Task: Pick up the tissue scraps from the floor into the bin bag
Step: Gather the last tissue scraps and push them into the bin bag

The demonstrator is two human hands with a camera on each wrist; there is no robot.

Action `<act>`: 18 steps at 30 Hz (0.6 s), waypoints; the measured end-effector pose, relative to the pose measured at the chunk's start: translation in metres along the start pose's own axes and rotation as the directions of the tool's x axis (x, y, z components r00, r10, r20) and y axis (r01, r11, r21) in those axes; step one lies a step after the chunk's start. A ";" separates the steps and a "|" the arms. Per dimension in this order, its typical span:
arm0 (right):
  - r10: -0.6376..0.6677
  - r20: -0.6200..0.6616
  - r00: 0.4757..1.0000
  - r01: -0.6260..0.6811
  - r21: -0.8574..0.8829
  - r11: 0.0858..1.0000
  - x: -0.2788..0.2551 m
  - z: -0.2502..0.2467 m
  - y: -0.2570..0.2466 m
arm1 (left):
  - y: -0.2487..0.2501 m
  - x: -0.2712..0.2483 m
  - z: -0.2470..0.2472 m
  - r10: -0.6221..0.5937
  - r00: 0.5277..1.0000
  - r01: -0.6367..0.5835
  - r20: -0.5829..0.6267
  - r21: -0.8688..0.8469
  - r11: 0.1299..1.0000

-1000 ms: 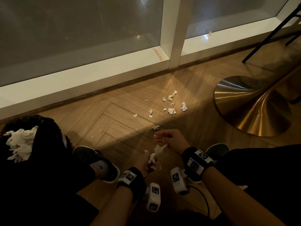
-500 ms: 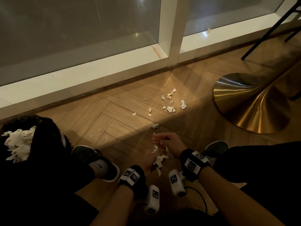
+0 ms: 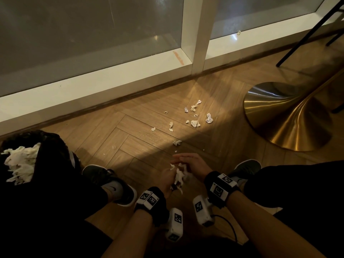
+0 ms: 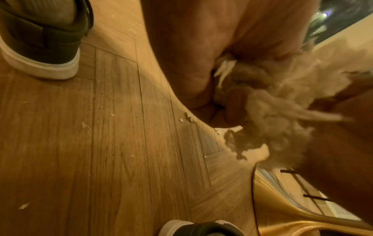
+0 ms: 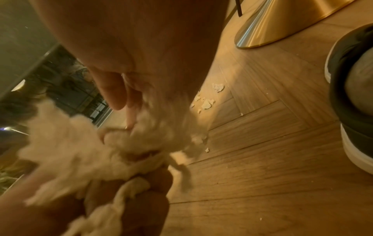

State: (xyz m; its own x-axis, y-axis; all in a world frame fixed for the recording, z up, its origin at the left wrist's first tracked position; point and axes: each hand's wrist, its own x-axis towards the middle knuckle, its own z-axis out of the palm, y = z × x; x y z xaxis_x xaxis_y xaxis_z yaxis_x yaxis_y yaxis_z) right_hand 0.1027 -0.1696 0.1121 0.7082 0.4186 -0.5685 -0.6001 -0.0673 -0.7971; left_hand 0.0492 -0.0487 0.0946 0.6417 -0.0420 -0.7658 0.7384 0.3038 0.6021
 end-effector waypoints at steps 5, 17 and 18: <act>-0.025 0.049 0.999 0.036 -0.251 0.967 -0.004 0.003 -0.007 | 0.002 0.009 -0.014 -0.107 0.993 0.090 -0.042 -0.290 0.953; -0.261 0.309 0.915 0.404 -0.723 0.561 -0.018 0.025 -0.002 | 0.003 0.012 -0.018 -0.089 0.995 0.056 -0.035 -0.544 0.837; -0.281 0.321 0.905 0.425 -0.723 0.545 -0.019 0.025 -0.003 | 0.003 0.012 -0.019 -0.100 0.994 0.066 -0.033 -0.543 0.837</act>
State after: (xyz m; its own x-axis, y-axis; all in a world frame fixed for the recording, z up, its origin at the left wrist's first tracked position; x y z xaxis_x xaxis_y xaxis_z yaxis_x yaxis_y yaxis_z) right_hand 0.0819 -0.1546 0.1299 0.6898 0.6880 -0.2252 0.2429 -0.5131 -0.8232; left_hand 0.0554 -0.0302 0.0828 0.5578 -0.0410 -0.8290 0.5477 0.7686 0.3305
